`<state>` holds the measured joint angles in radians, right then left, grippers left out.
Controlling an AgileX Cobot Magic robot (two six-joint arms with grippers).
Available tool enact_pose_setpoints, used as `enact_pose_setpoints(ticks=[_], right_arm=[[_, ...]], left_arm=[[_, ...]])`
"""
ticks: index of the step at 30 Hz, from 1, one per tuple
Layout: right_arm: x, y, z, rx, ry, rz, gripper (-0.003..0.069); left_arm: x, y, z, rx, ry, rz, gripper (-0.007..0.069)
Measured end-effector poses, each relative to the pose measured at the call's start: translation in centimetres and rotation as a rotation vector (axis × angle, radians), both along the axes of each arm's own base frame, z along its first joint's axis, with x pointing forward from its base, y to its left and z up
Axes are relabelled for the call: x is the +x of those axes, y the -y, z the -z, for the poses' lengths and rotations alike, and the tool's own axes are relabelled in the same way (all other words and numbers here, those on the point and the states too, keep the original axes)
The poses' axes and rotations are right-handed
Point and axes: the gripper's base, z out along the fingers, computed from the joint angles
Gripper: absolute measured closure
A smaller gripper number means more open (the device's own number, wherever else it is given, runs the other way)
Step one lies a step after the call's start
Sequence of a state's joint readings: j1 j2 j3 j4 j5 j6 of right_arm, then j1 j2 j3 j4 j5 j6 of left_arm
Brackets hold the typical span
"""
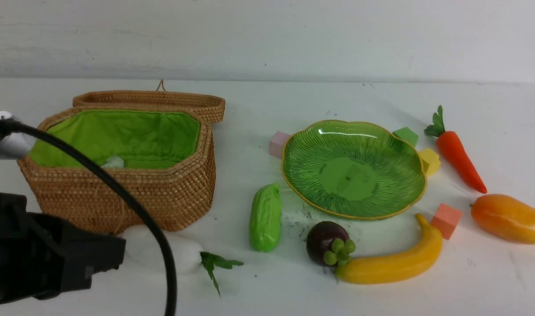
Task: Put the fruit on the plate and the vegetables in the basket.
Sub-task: Take a daikon with your left arm and place it on the basket on the left.
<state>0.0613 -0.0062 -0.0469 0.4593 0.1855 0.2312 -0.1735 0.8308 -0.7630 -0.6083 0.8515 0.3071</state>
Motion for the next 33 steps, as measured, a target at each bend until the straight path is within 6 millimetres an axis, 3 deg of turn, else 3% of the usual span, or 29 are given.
enact_pose_setpoints(ticks=[3, 7, 10, 15, 18, 20, 26, 28, 31, 33], right_arm=[[-0.6, -0.8, -3.3, -0.075, -0.047, -0.107, 0.0466], [-1.2, -2.2, -10.2, -0.321, -0.208, -0.356, 0.0538], [-1.3, -2.8, -14.0, -0.468, -0.284, -0.503, 0.0568], [-1.9, -3.5, -18.6, -0.656, -0.3, -0.692, 0.0576], [-2.6, -3.6, -20.1, -0.699, -0.232, -0.739, 0.0576], [-3.5, -3.8, -21.3, -0.736, -0.14, -0.804, 0.0576], [-4.1, -4.0, -22.0, -0.778, -0.061, -0.871, 0.0571], [-4.2, -4.0, -22.0, -0.786, -0.049, -0.892, 0.057], [-4.3, -4.0, -22.0, -0.792, -0.042, -0.905, 0.057], [-4.4, -4.0, -22.0, -0.798, -0.035, -0.916, 0.0568]], left_arm=[[0.1, 0.2, -0.3, 0.024, -0.008, 0.043, 0.0638], [0.3, 0.4, -0.8, 0.09, -0.026, 0.114, 0.0638], [0.4, 0.9, -1.0, 0.153, -0.027, 0.185, 0.0638], [1.0, 2.8, -1.3, 0.28, -0.002, 0.356, 0.0638], [1.8, 4.0, -1.1, 0.355, 0.019, 0.453, 0.0638], [3.6, 5.1, -0.3, 0.443, 0.011, 0.523, 0.0638], [7.2, 6.0, 1.3, 0.582, 0.058, 0.653, 0.0638], [8.5, 6.3, 2.6, 0.668, 0.095, 0.767, 0.0629], [9.5, 6.6, 4.1, 0.732, 0.098, 0.859, 0.0578], [10.6, 6.9, 5.8, 0.776, 0.079, 0.909, 0.0467]])
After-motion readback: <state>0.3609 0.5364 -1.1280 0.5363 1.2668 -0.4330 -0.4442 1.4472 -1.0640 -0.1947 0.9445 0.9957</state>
